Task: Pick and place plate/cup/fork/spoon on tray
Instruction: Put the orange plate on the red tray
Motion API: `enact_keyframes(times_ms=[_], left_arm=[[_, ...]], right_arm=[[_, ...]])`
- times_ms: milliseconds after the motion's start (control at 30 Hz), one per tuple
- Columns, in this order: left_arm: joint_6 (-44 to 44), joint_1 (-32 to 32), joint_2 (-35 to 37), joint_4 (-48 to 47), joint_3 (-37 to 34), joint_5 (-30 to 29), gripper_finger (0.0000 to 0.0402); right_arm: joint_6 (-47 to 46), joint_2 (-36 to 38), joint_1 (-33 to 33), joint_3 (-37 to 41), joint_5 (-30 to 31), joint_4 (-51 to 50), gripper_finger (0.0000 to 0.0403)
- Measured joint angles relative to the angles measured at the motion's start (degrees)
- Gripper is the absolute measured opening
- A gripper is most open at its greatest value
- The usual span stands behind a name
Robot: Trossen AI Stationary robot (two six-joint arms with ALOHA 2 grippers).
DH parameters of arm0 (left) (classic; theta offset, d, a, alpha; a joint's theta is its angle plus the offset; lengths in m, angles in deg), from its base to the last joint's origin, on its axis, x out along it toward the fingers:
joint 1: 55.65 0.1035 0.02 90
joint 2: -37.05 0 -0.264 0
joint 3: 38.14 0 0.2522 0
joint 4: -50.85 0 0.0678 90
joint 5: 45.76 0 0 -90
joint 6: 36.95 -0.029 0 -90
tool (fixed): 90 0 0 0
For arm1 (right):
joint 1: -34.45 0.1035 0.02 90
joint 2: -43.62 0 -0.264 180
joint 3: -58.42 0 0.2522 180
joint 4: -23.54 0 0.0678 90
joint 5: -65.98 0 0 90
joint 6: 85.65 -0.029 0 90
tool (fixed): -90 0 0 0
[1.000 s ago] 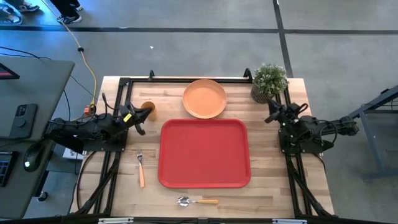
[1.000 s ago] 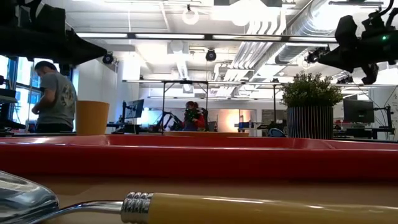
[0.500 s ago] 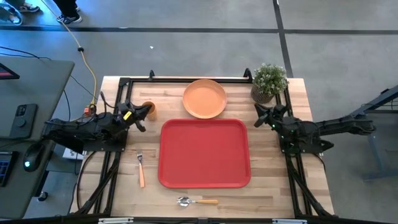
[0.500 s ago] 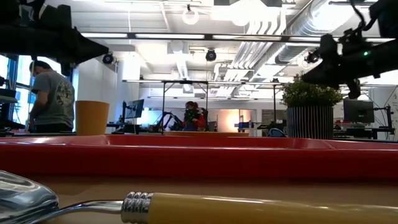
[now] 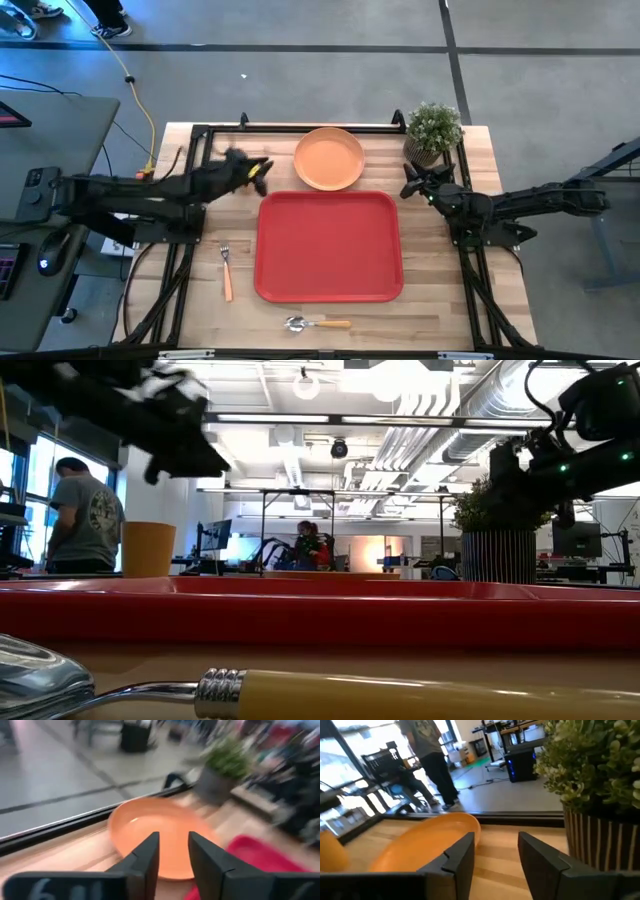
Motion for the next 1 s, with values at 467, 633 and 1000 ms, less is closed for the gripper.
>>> enact_keyframes(times_ms=[467, 633, 1000], left_arm=[[-2.14, 17.17, -36.88, -5.02, 25.97, 20.52, 0.014], [-0.13, 19.18, -47.27, -8.87, 33.78, 20.91, 0.014], [-1.15, 20.99, -56.77, -22.16, 42.87, 21.43, 0.014]], right_arm=[[2.36, -2.55, -1.75, -2.08, -3.22, 1.77, 0.0158], [1.22, -2.56, -1.75, -2.09, -5.35, 1.26, 0.0158], [-1.32, -2.56, -1.75, -2.14, -5.24, -3.9, 0.0158]])
